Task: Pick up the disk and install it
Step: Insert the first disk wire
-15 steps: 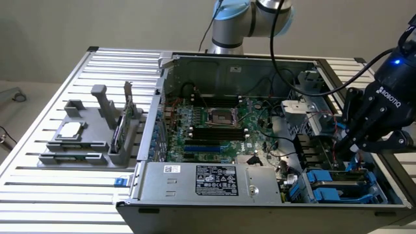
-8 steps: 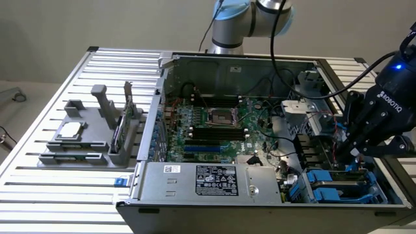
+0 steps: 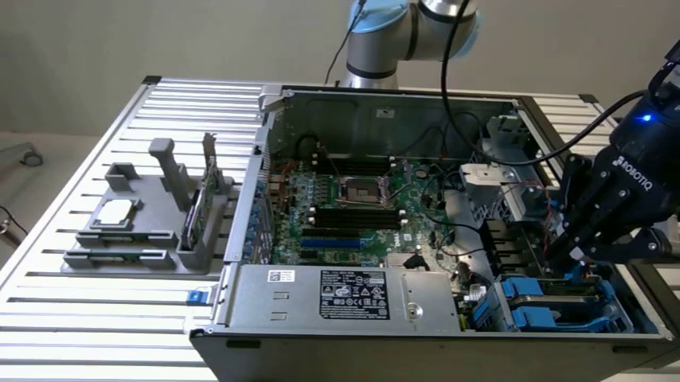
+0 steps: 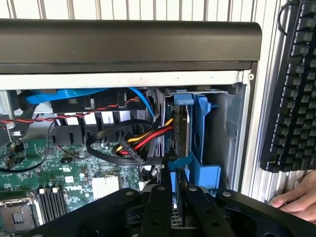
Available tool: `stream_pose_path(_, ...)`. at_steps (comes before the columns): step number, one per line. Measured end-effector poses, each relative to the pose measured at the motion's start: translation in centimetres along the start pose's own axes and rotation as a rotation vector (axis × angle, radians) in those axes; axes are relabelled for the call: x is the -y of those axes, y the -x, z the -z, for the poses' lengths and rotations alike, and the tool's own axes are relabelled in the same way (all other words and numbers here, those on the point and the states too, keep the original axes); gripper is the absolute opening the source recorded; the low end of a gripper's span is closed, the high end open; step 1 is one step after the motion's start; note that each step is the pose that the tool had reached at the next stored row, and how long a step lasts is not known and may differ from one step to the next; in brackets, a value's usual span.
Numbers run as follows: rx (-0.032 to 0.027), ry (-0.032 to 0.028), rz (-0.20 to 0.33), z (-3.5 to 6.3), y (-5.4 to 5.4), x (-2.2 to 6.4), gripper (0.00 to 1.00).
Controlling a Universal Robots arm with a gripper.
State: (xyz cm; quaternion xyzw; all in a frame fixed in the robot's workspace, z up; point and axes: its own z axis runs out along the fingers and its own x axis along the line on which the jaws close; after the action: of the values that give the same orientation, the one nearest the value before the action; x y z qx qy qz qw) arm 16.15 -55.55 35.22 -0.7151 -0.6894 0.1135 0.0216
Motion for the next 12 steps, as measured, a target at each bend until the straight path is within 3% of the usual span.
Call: stream_pose_path(12, -0.0015, -0.0023, 0.001, -1.01, 0.05, -0.43, 0.16)
